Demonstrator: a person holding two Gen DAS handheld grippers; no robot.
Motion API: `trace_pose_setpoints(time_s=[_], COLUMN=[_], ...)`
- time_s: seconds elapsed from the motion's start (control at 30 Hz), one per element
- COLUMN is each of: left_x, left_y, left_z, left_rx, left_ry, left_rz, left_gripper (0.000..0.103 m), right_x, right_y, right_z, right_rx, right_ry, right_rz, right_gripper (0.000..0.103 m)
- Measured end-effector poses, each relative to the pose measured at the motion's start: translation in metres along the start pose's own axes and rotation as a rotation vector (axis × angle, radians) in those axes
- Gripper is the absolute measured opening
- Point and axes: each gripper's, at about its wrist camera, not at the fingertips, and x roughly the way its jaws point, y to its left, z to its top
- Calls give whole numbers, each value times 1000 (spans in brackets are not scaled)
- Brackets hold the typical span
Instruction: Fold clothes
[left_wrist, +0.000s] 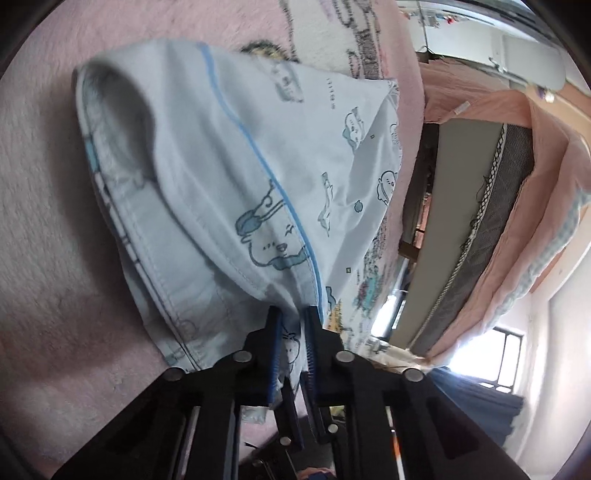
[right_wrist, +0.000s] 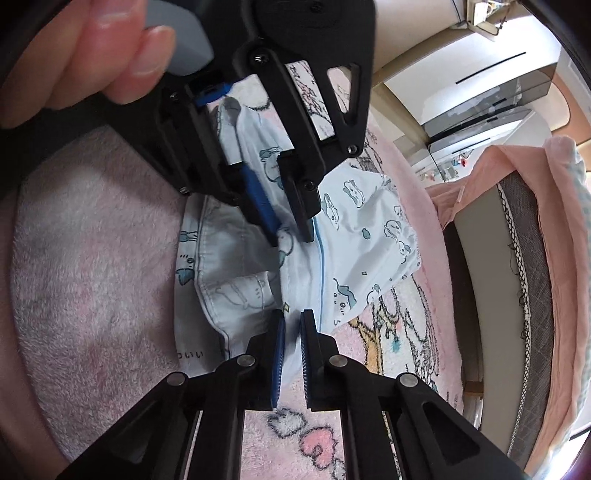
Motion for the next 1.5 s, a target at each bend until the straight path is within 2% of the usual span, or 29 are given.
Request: trace_pose_setpoints(time_s=[0.23,0.4,0.57,0.67,0.77,1.07,1.2,1.3,1.43,1.5], left_x=[-4,-13,-17,-18,-22,-21,-24,-28,-39,-48], left_y=[-17,-14,-2,-6,-4,-4,-2,-6,-16,-20], left_z=[-3,-10,-16,-22,-26,-29,-29,-34,-44,-49], left_rx=[107,114,125,173,176,199,168,171,202,210], left_ry=[-18,-3,3,0,-6,-17,-14,-24,-20,-20], left_rz=[74,82,168,207,234,344,348,379,421,425], left_gripper=[5,5,5,5,5,6,7,10,14,14], right_x=[-5,-13,-13,-16,-19,-20,-19,-23,-29,-33], right_y=[1,7,13,16,19,28,33,37,37,34], right_z=[-2,-3,-4,-5,-6,-9,-11,-11,-13,-14], right_rx=[4,-23,-47,-55,-69,-97,-130,-165,-180,-175], right_ry=[-12,-33,-32,-35,-40,-30,-14,-21,-23,-29], right_rz=[61,90,115,131,143,148,138,115,96,80], right_gripper=[6,6,6,6,6,6,7,8,11,16])
